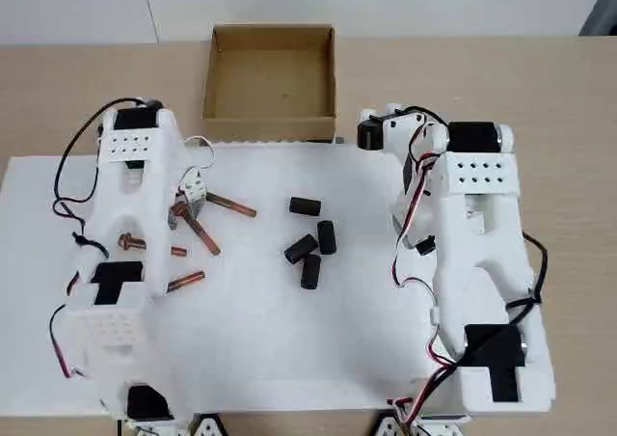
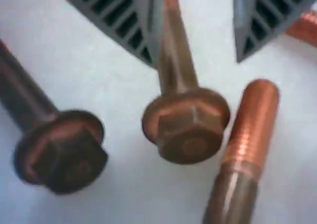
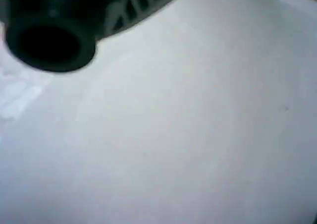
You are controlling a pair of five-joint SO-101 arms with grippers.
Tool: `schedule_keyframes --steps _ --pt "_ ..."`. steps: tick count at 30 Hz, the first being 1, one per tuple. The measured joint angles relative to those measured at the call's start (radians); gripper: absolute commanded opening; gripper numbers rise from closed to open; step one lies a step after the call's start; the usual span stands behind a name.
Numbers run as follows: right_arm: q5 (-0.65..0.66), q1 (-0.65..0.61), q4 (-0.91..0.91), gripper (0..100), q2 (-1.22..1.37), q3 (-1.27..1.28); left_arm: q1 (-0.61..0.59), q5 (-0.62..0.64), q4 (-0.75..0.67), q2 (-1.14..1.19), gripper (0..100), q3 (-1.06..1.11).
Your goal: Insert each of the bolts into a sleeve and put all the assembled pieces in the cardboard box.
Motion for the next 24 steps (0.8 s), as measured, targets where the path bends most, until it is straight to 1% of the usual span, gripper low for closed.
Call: schedule_keyframes --steps 10,11,15,24 --pt "0.0 0.0 0.0 0.8 0.0 0.0 0.005 0.0 -0.051 0.11 10 -0.018" --pt "0.0 0.0 0.0 0.8 0.0 0.0 0.005 0.0 -0.051 0.112 9 -0.018" --pt "0.0 0.0 0.0 0.8 0.0 0.0 0.008 0.0 -0.051 0.129 0 -0.031" --pt "0.0 0.0 0.0 0.8 0.0 0.0 0.048 0.005 -0.029 0.137 0 -0.043"
